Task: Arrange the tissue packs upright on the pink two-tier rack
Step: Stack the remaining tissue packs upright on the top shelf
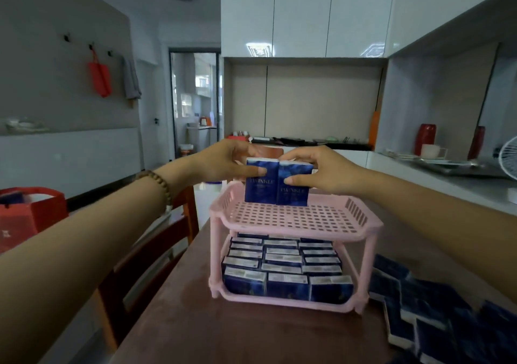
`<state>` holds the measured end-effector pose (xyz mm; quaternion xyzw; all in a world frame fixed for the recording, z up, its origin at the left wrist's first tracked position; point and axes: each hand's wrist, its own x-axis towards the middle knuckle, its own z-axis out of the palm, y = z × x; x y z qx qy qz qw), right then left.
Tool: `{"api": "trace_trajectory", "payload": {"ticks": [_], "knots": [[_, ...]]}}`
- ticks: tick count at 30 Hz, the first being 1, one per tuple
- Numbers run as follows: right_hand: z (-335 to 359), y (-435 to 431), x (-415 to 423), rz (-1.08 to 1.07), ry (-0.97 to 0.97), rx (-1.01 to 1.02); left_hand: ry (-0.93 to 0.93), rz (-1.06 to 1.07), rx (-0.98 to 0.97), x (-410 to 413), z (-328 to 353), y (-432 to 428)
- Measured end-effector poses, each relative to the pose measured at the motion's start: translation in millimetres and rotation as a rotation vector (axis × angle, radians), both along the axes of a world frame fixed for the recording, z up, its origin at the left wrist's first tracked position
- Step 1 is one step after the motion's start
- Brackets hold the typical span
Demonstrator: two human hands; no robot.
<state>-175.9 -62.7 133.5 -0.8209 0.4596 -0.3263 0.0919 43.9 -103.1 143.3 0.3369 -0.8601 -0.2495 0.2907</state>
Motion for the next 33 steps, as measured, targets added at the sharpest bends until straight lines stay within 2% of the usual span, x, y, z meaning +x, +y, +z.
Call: {"api": "trace_trajectory", "payload": {"ticks": [6, 13, 22, 27, 33], "knots": [[-20, -71, 2, -0.023, 0.001, 0.039, -0.077, 0.057, 0.006, 2, -17, -72], [-31, -106, 9, 0.018, -0.024, 0.083, -0.069, 0.057, 0.025, 8, -32, -114], [-36, -108, 5, 0.050, -0.040, 0.139, 0.004, 0.026, 0.001, 6, -44, -121], [-35, -105, 3, 0.076, -0.033, 0.250, -0.023, 0.027, 0.011, 7, -44, -119], [-34, -104, 2, 0.094, -0.038, 0.267, -0.040, 0.034, 0.000, 5, -46, -117]]}}
